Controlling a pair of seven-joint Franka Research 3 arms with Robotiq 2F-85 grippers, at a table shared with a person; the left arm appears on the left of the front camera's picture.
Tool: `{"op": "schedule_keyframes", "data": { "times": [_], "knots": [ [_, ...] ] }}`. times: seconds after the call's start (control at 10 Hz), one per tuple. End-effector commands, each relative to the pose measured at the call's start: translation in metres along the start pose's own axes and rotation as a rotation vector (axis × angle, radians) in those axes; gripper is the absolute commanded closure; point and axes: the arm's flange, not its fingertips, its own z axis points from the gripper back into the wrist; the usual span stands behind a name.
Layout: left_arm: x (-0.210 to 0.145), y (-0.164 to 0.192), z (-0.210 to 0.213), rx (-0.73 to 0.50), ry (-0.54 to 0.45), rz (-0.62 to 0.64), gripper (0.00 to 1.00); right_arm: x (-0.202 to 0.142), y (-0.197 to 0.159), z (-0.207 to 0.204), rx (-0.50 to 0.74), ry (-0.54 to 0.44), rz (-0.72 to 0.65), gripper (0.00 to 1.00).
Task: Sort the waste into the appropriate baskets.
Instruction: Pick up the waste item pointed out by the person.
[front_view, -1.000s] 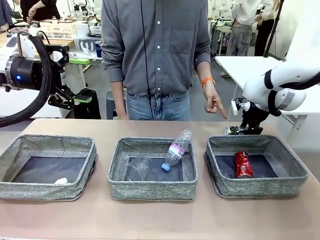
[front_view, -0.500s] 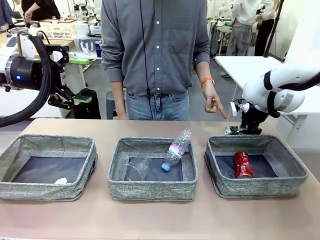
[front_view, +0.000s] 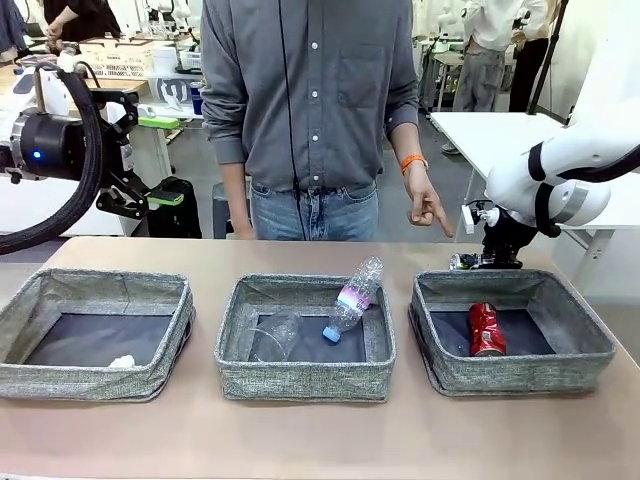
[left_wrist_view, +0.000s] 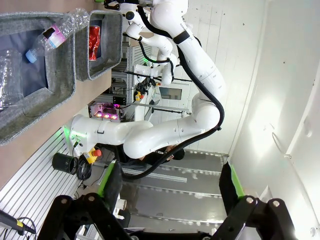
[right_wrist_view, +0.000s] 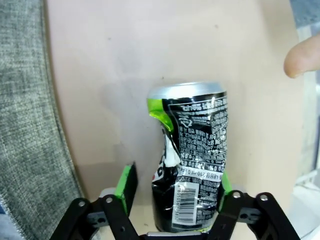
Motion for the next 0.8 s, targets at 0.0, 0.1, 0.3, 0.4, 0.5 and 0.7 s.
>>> {"op": "schedule_keyframes", "data": {
  "times": [0.0, 0.1, 0.3, 0.4, 0.5, 0.7],
  "knots": [
    [-0.0017, -0.0032, -0.0013, -0.018, 0.000, 0.001, 0.00, -0.0028, -0.0041, 0.0006, 0.008, -0.039, 0.035, 1.00],
    [-0.0017, -0.0032, -0.0013, -0.018, 0.000, 0.001, 0.00, -0.0028, -0.0041, 0.0006, 0.009, -0.039, 0.036, 1.00],
    [-0.0017, -0.0032, -0.0013, -0.018, 0.000, 0.001, 0.00, -0.0024, -0.0045, 0.0013, 0.010, -0.037, 0.039, 0.97],
    [-0.0017, -0.0032, -0.0013, -0.018, 0.000, 0.001, 0.00, -0.0019, -0.0045, 0.0016, 0.009, -0.037, 0.040, 1.00],
    [-0.0017, -0.0032, -0.0013, -0.018, 0.000, 0.001, 0.00, -0.0015, -0.0050, 0.0022, -0.003, -0.036, 0.033, 1.00],
    [-0.0017, -0.0032, -0.0013, -0.018, 0.000, 0.001, 0.00, -0.0013, -0.0051, 0.0043, -0.030, -0.051, 0.033, 1.00]
  ]
}}
